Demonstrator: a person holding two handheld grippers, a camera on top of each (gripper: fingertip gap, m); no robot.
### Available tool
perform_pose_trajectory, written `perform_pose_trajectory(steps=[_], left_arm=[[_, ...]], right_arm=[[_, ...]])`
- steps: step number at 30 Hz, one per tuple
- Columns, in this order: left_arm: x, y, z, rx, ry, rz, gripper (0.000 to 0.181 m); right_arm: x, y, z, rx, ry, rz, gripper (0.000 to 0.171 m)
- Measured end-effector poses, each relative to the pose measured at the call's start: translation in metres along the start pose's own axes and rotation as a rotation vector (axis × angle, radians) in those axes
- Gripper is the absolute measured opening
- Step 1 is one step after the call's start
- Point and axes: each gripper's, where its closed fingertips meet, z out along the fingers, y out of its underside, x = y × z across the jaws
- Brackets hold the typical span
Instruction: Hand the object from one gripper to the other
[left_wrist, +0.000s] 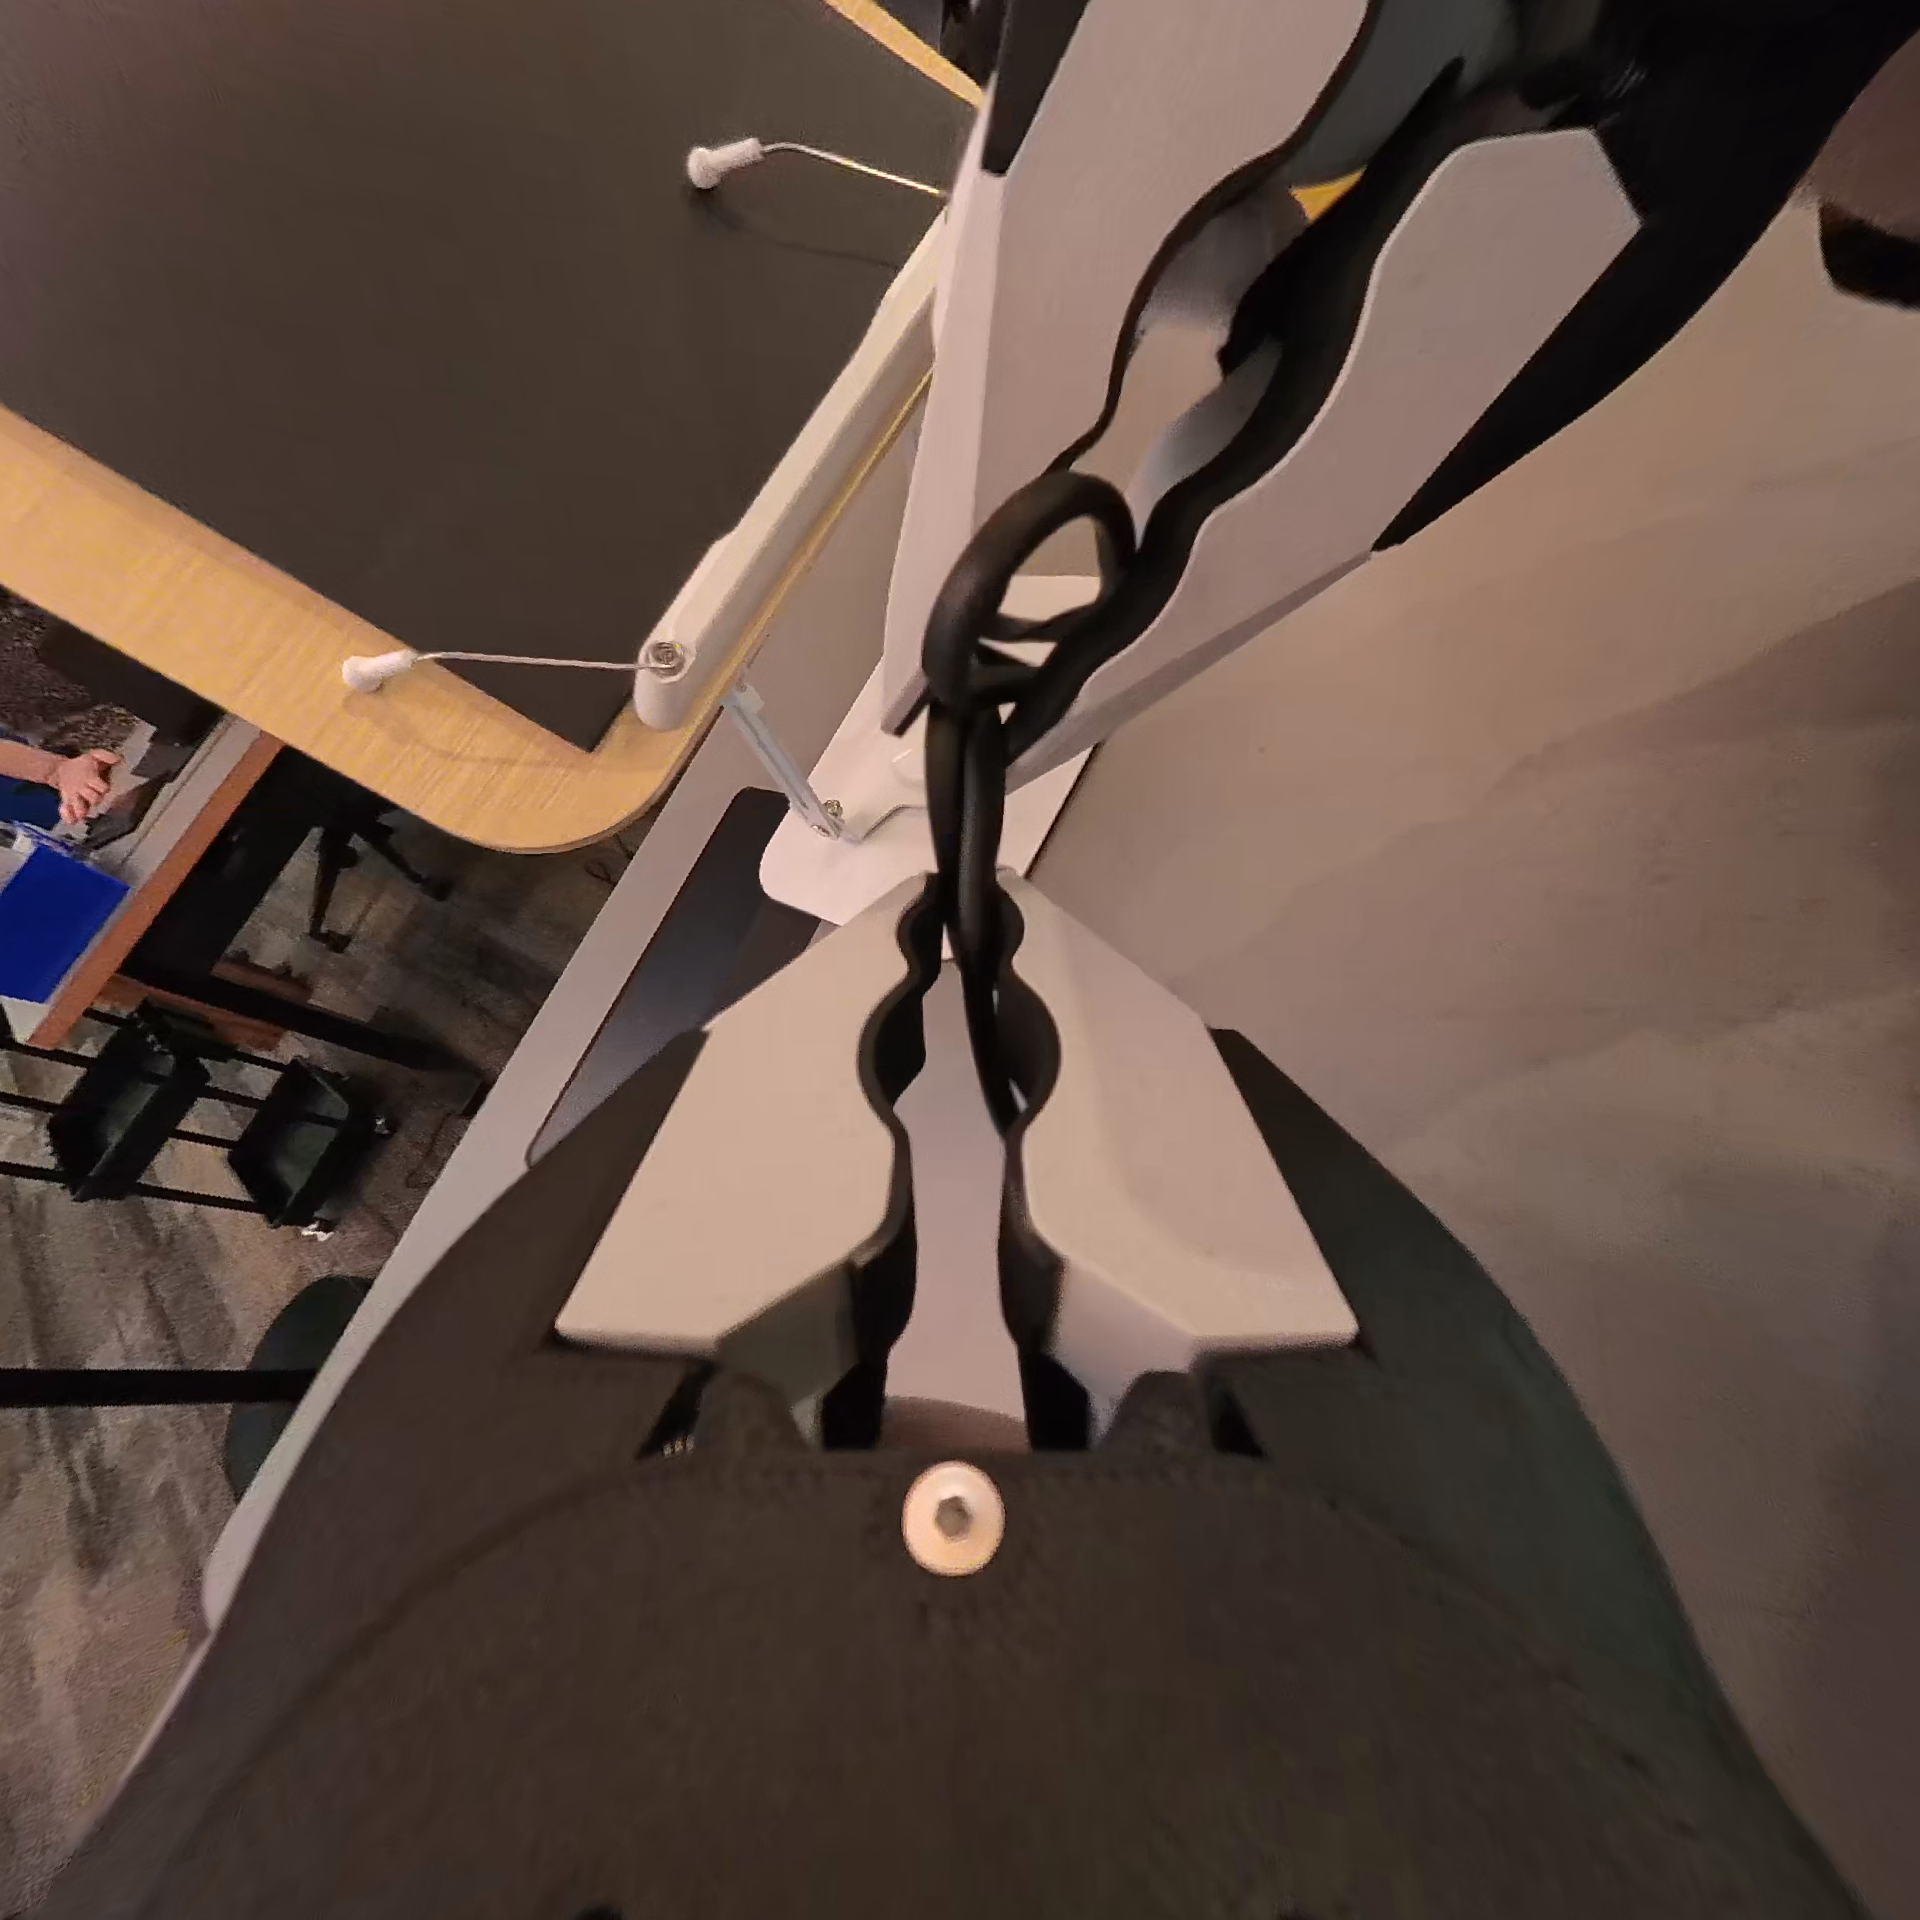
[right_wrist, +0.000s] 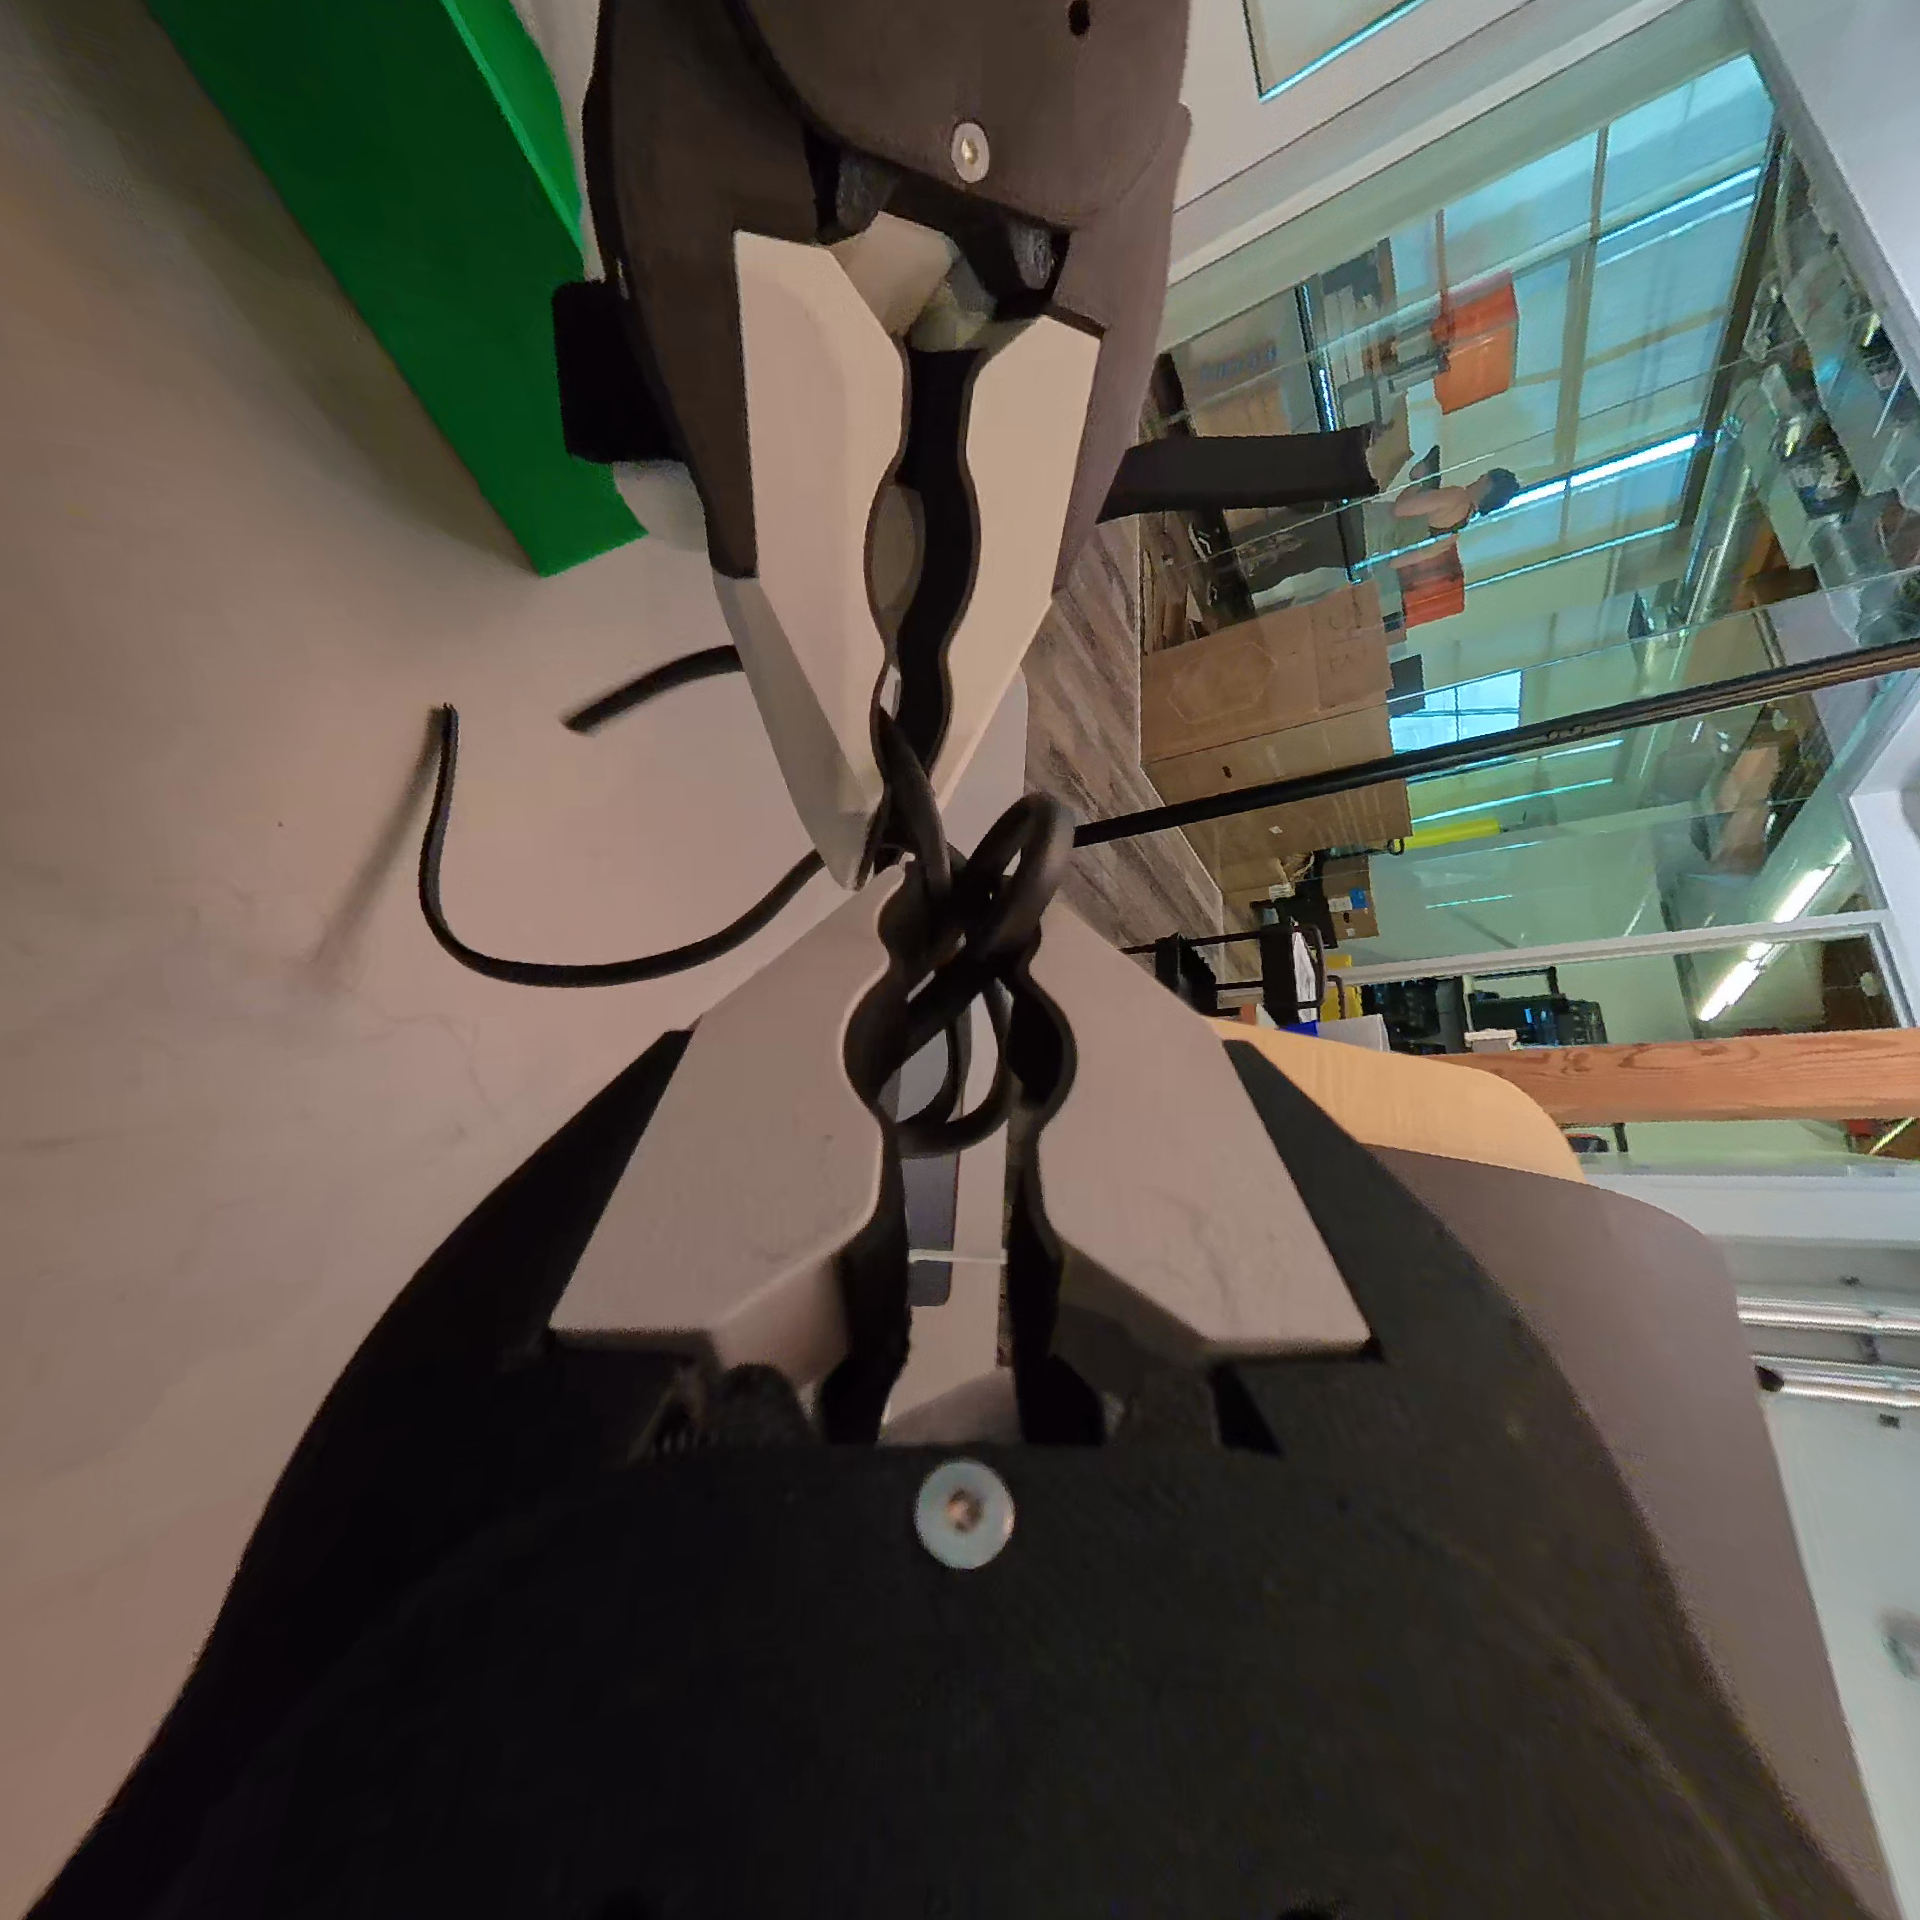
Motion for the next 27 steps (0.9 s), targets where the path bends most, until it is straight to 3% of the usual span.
perform_pose_trajectory(steps=[3, 10, 14, 19, 21, 24, 27], left_arm=[[-0.006, -0.001, -0.003, 0.004, -0.025, -0.009, 0.003], [-0.026, -0.001, -0.008, 0.038, -0.067, -0.158, 0.003], [-0.032, -0.004, -0.011, 0.072, -0.077, -0.21, 0.003], [-0.04, -0.004, -0.018, 0.075, -0.106, -0.21, 0.003], [-0.044, -0.003, -0.02, 0.074, -0.12, -0.207, 0.003], [-0.049, -0.004, -0.026, 0.085, -0.132, -0.213, 0.003], [-0.054, -0.003, -0.032, 0.089, -0.14, -0.22, 0.003]], right_arm=[[0.002, 0.005, 0.004, 0.011, -0.001, 0.088, 0.012], [0.009, 0.006, 0.008, 0.047, 0.014, 0.228, 0.039], [0.006, 0.008, 0.019, 0.017, 0.022, 0.256, 0.062], [-0.006, 0.016, 0.027, -0.03, -0.043, 0.312, 0.074], [-0.012, 0.026, 0.025, -0.079, -0.074, 0.302, 0.07], [-0.016, 0.039, 0.017, -0.119, -0.108, 0.248, 0.01], [-0.011, 0.043, 0.009, -0.111, -0.109, 0.267, 0.002]])
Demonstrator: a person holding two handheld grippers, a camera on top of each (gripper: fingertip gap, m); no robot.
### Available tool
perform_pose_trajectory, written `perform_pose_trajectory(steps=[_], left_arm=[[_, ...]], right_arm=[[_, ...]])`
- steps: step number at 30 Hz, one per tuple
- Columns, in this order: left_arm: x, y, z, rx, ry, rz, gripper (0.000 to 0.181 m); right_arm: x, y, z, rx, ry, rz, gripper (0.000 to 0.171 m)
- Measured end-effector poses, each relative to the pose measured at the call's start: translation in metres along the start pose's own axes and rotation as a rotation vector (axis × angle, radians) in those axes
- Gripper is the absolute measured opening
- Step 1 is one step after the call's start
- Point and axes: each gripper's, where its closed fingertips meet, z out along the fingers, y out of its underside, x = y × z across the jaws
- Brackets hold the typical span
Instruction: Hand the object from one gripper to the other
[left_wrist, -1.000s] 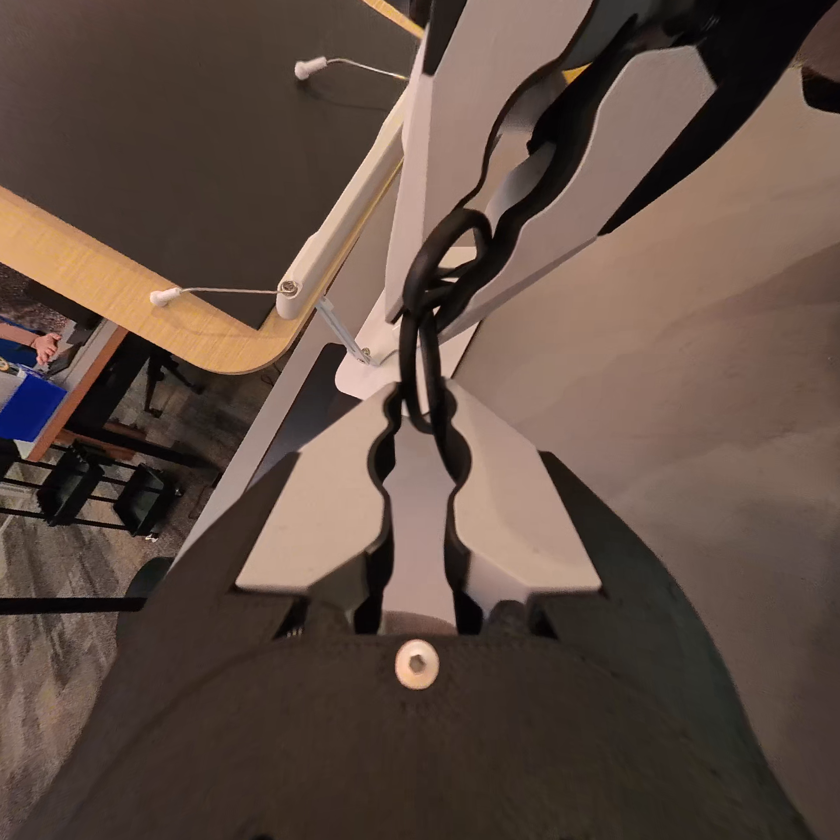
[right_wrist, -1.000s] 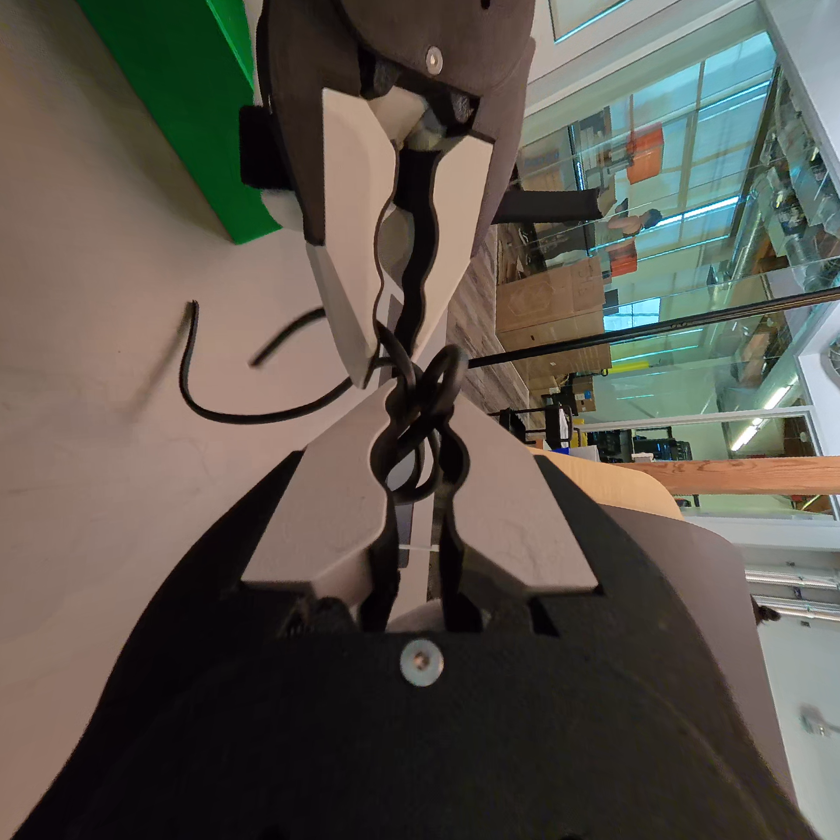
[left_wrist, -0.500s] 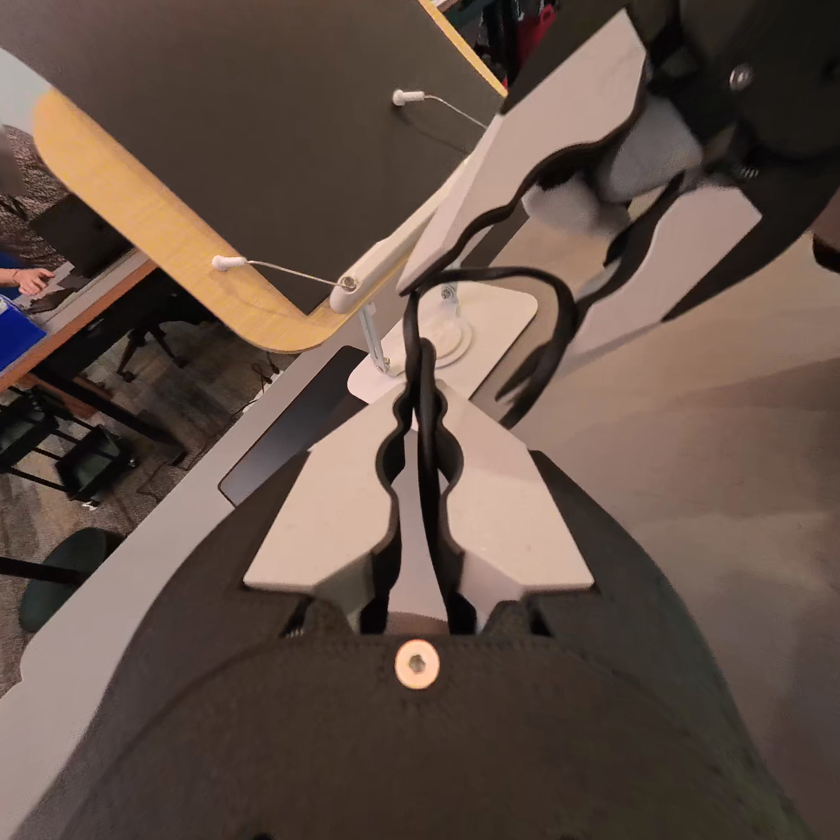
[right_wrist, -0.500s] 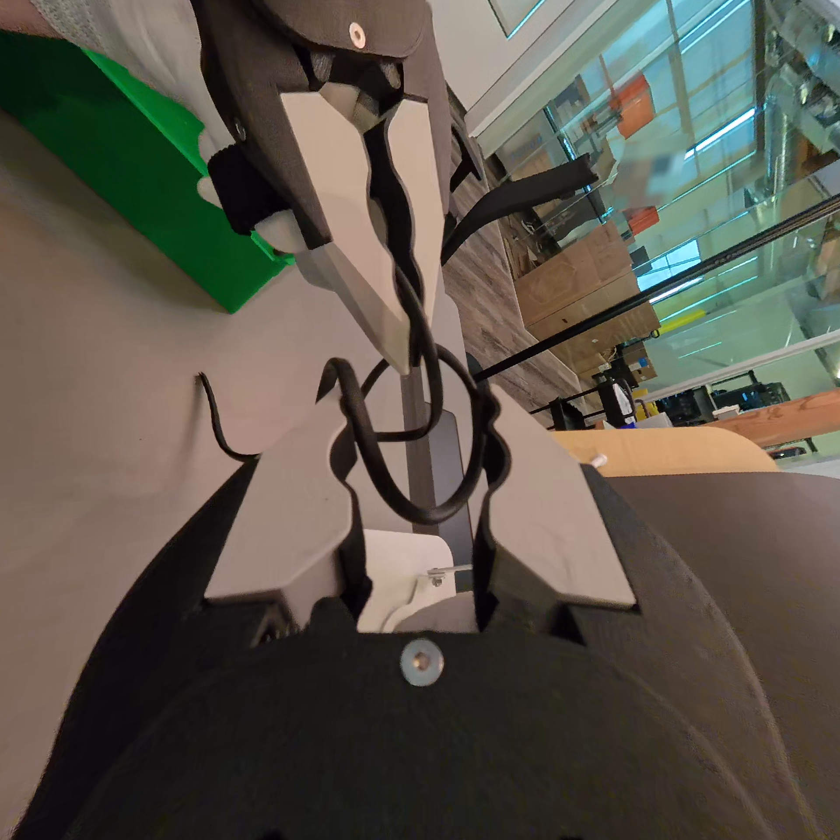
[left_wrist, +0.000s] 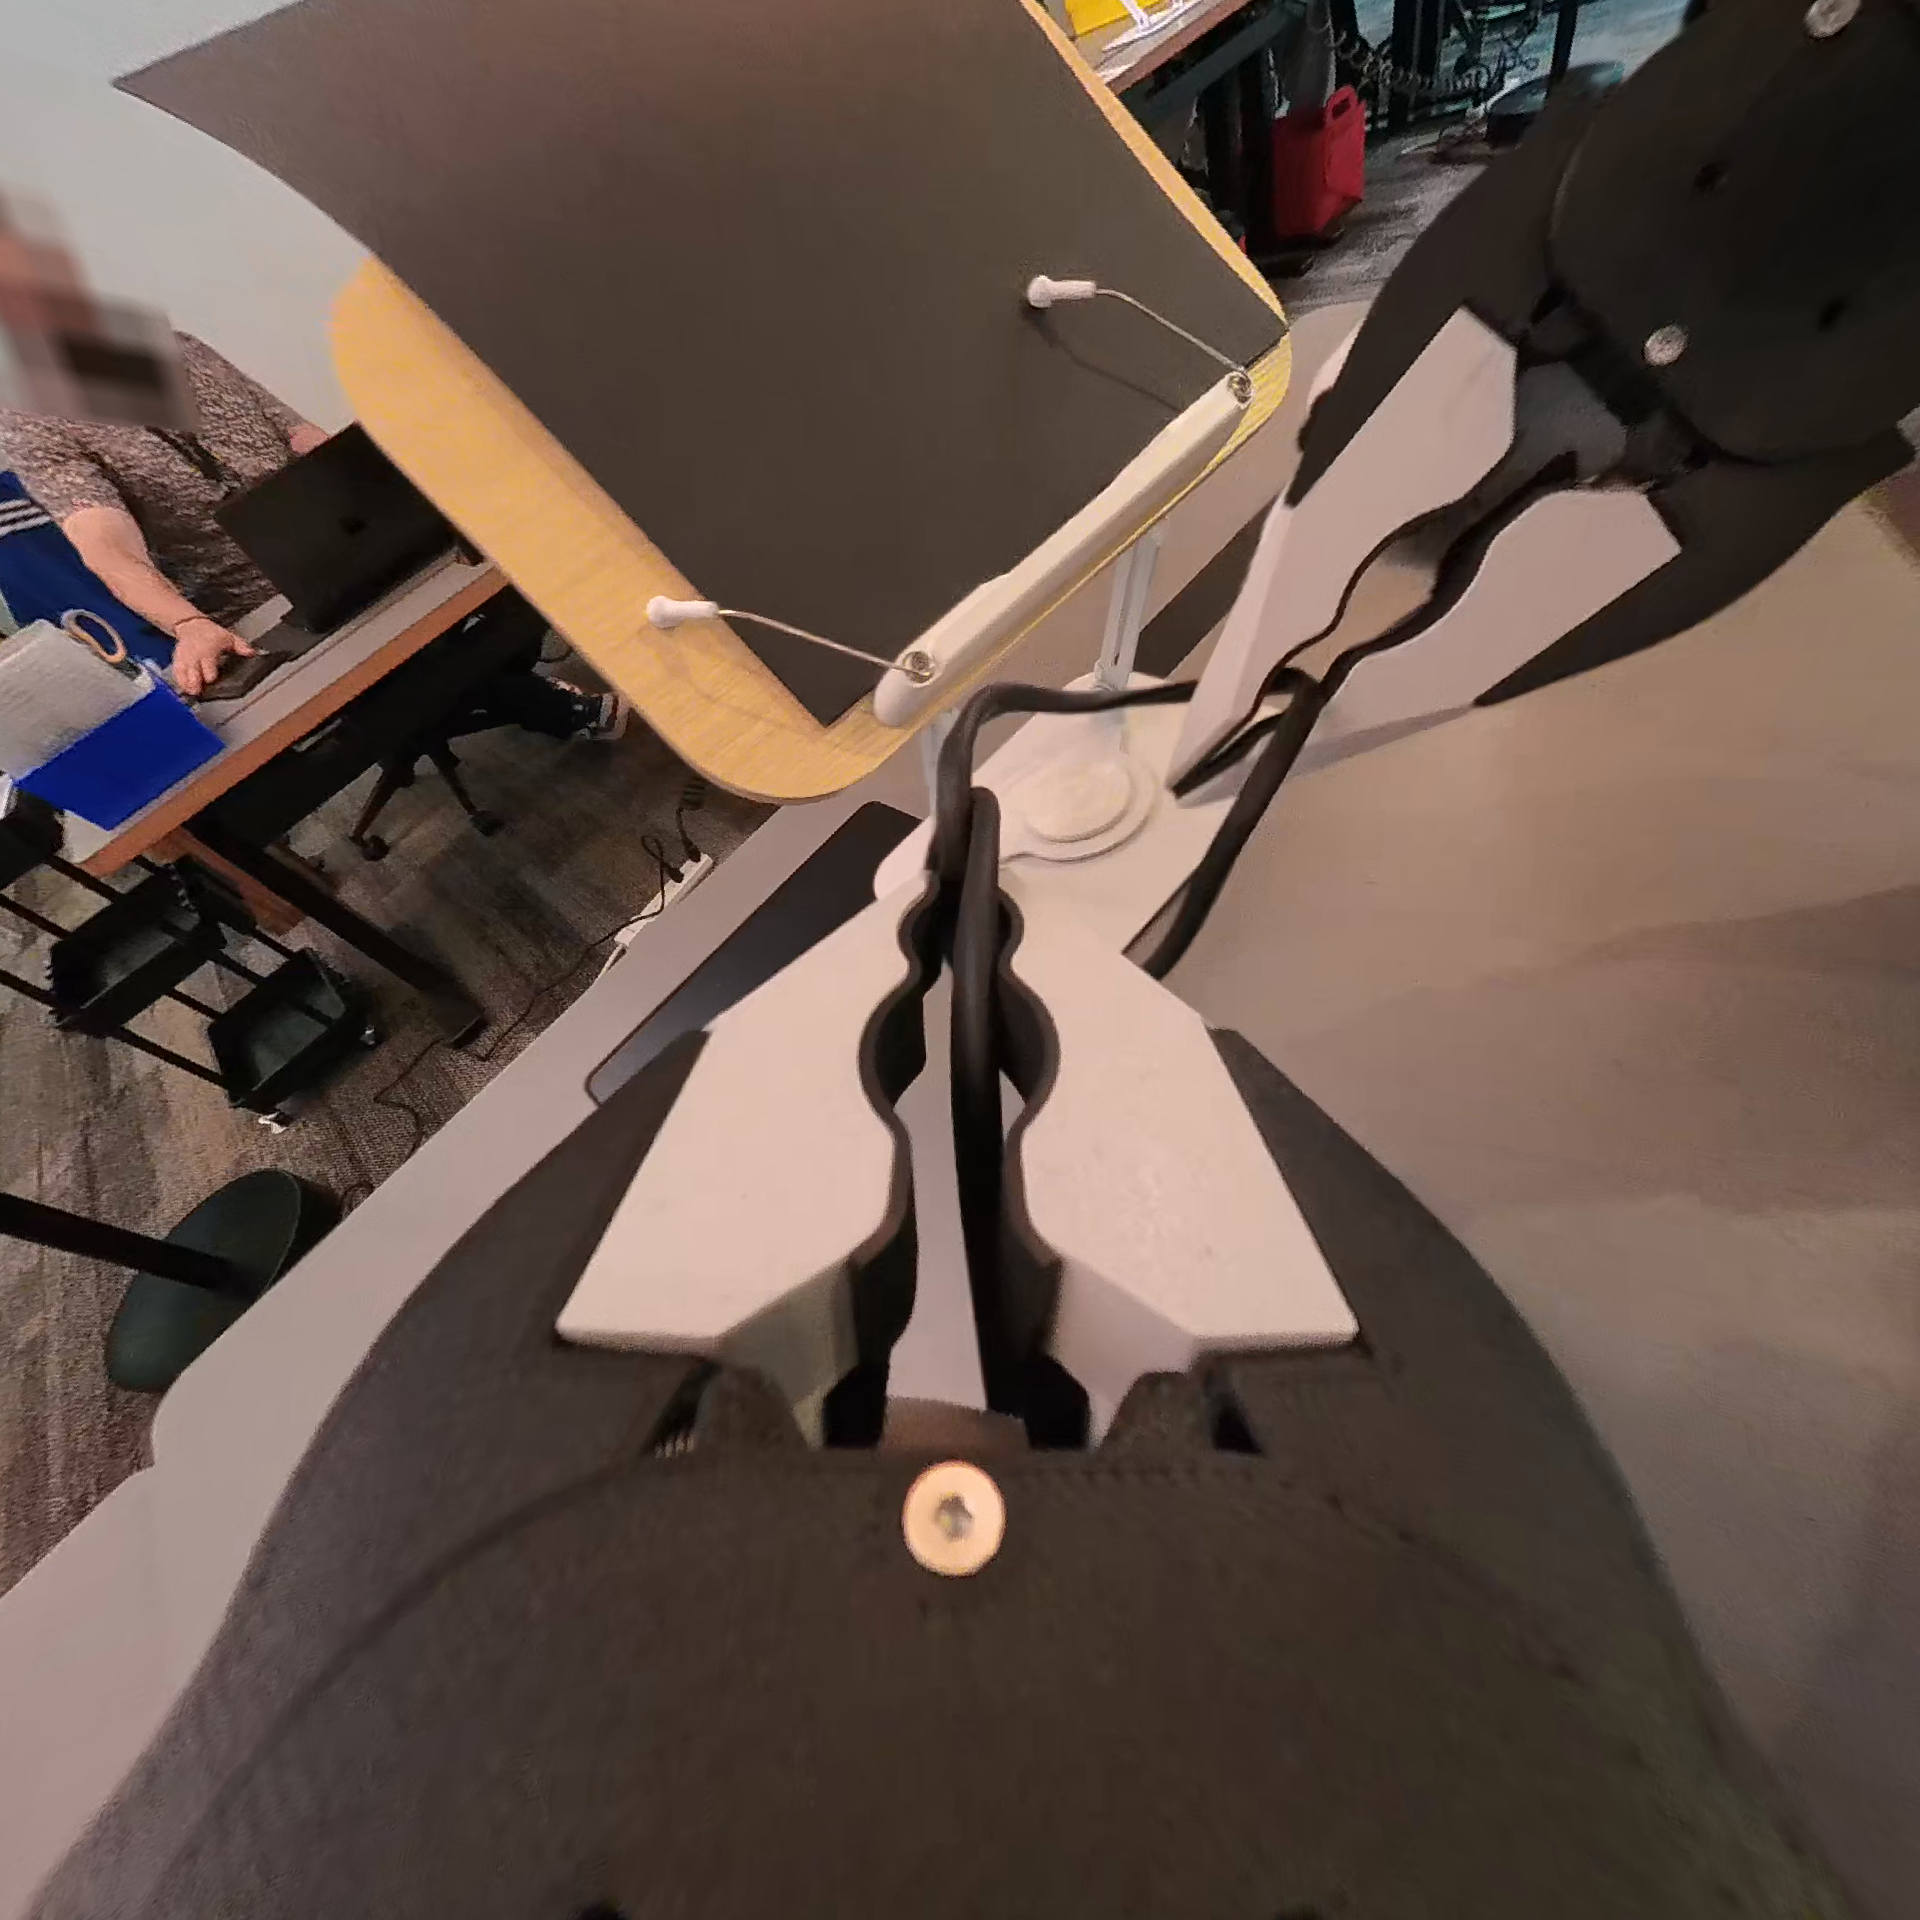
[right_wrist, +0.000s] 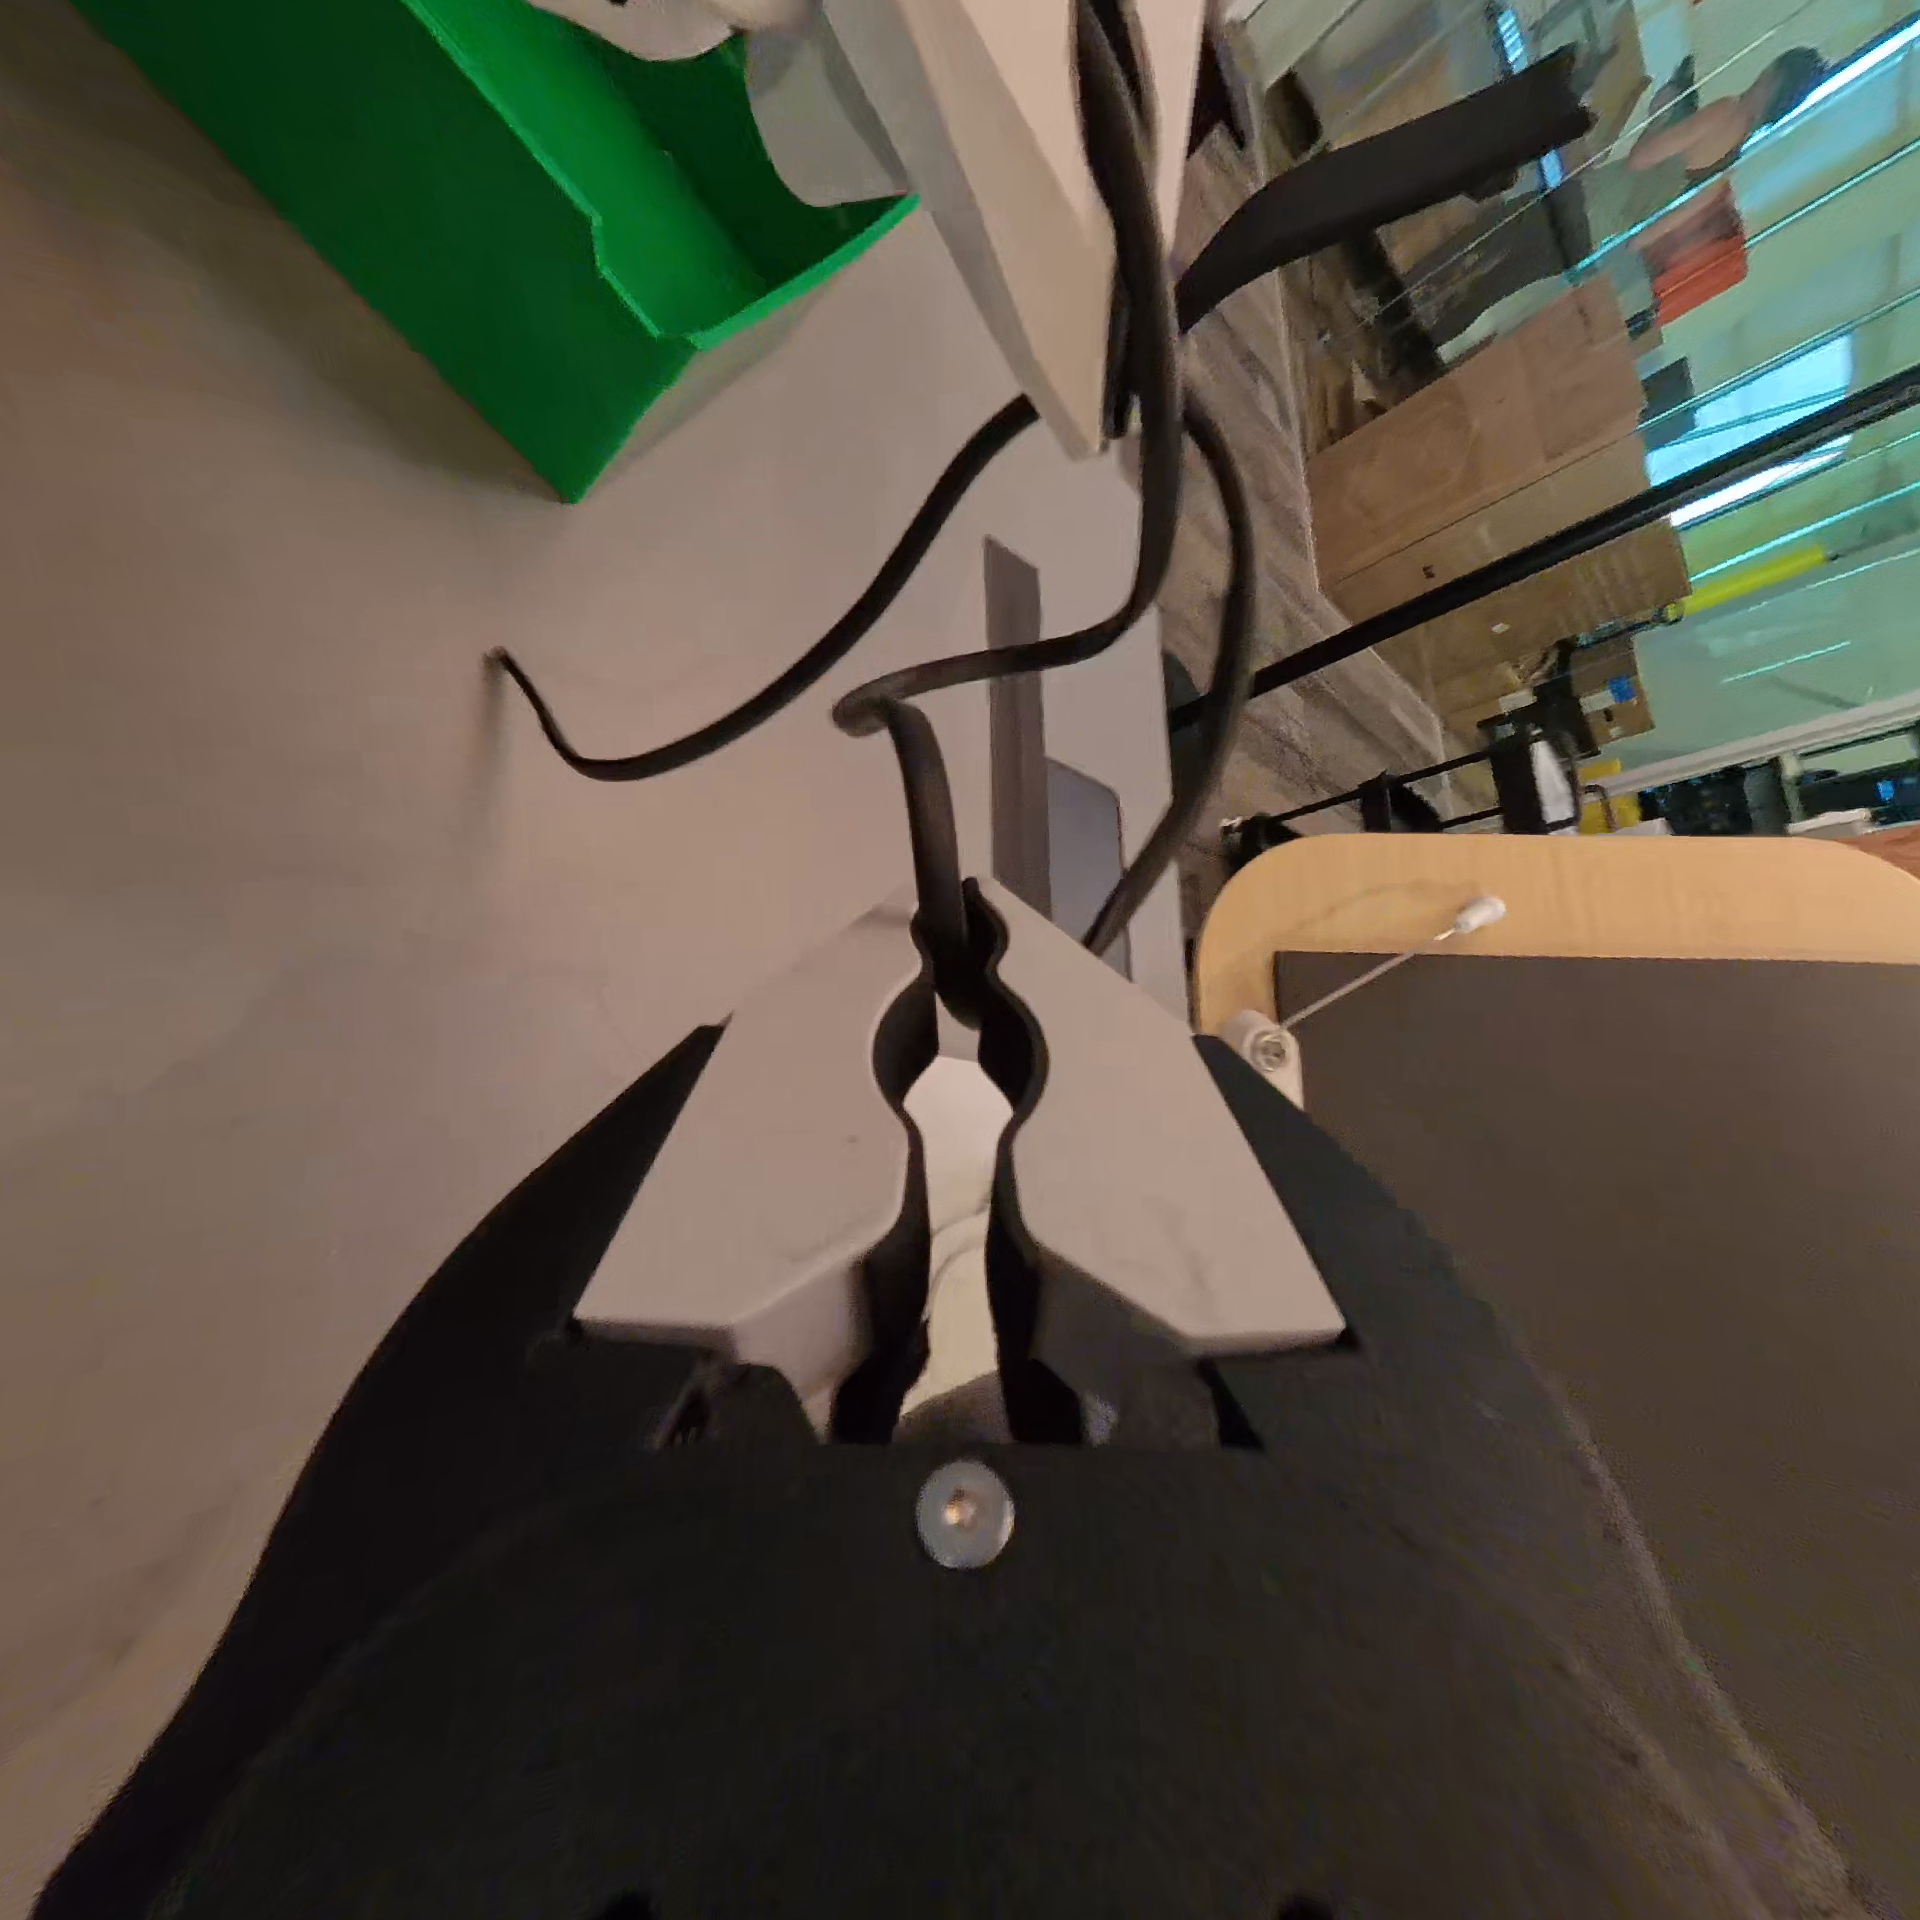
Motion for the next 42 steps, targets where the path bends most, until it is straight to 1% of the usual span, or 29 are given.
perform_pose_trajectory(steps=[4, 6, 9, 11, 12, 14, 15, 18, 21, 25, 27, 28, 29, 31, 32, 34, 35, 36, 37, 38, 40, 42], left_arm=[[-0.004, -0.001, -0.004, 0.021, 0.02, -0.043, 0.003], [-0.007, 0.0, -0.006, 0.02, 0.02, -0.05, 0.003], [-0.007, -0.002, -0.008, 0.039, 0.034, -0.069, 0.003], [-0.006, -0.004, -0.008, 0.05, 0.044, -0.075, 0.003], [-0.005, -0.005, -0.008, 0.049, 0.045, -0.068, 0.003], [-0.002, -0.004, -0.007, 0.033, 0.038, -0.029, 0.003], [-0.002, -0.003, -0.006, 0.014, 0.021, 0.003, 0.003], [0.001, 0.001, -0.004, -0.06, -0.039, 0.129, 0.003], [0.007, -0.002, -0.004, -0.108, -0.03, 0.186, 0.003], [0.005, -0.01, -0.009, -0.164, 0.002, 0.186, 0.003], [0.003, -0.014, -0.017, -0.182, 0.0, 0.21, 0.003], [0.001, -0.015, -0.022, -0.195, -0.008, 0.218, 0.003], [-0.002, -0.016, -0.026, -0.212, -0.028, 0.236, 0.003], [-0.003, -0.014, -0.034, -0.252, -0.043, 0.276, 0.003], [-0.002, -0.013, -0.038, -0.274, -0.04, 0.29, 0.003], [0.003, -0.013, -0.044, -0.311, -0.027, 0.321, 0.003], [0.006, -0.013, -0.046, -0.329, -0.019, 0.335, 0.003], [0.01, -0.014, -0.048, -0.344, -0.011, 0.347, 0.003], [0.015, -0.015, -0.05, -0.352, 0.001, 0.359, 0.003], [0.019, -0.016, -0.052, -0.358, 0.01, 0.37, 0.003], [0.026, -0.018, -0.055, -0.366, 0.019, 0.39, 0.003], [0.033, -0.019, -0.056, -0.36, 0.034, 0.395, 0.003]], right_arm=[[0.01, -0.008, -0.012, 0.096, 0.009, 0.067, 0.0], [0.018, -0.008, -0.019, 0.15, 0.011, 0.134, 0.0], [0.031, -0.011, -0.035, 0.28, 0.0, 0.251, 0.0], [0.038, -0.008, -0.044, 0.331, 0.002, 0.293, 0.0], [0.037, -0.005, -0.046, 0.332, -0.004, 0.287, 0.0], [0.024, 0.005, -0.043, 0.259, -0.036, 0.221, 0.0], [0.018, 0.01, -0.04, 0.214, -0.062, 0.214, 0.004], [0.006, 0.022, -0.038, 0.117, -0.1, 0.162, 0.026], [0.0, 0.025, -0.05, 0.088, -0.129, 0.142, 0.026], [0.004, 0.001, -0.07, 0.189, -0.12, 0.132, 0.035], [0.012, -0.014, -0.076, 0.233, -0.077, 0.138, 0.039], [0.019, -0.024, -0.081, 0.274, -0.046, 0.155, 0.038], [0.02, -0.036, -0.087, 0.326, -0.063, 0.191, 0.038], [0.015, -0.064, -0.107, 0.486, -0.137, 0.233, 0.042], [0.018, -0.078, -0.118, 0.574, -0.143, 0.262, 0.045], [0.023, -0.11, -0.132, 0.754, -0.195, 0.361, 0.054], [0.021, -0.118, -0.125, 0.764, -0.205, 0.385, 0.051], [0.019, -0.117, -0.106, 0.693, -0.179, 0.387, 0.049], [0.015, -0.111, -0.084, 0.601, -0.142, 0.353, 0.051], [0.011, -0.108, -0.066, 0.541, -0.103, 0.318, 0.049], [0.002, -0.112, -0.043, 0.508, -0.098, 0.315, 0.042], [-0.009, -0.119, -0.032, 0.519, -0.132, 0.323, 0.031]])
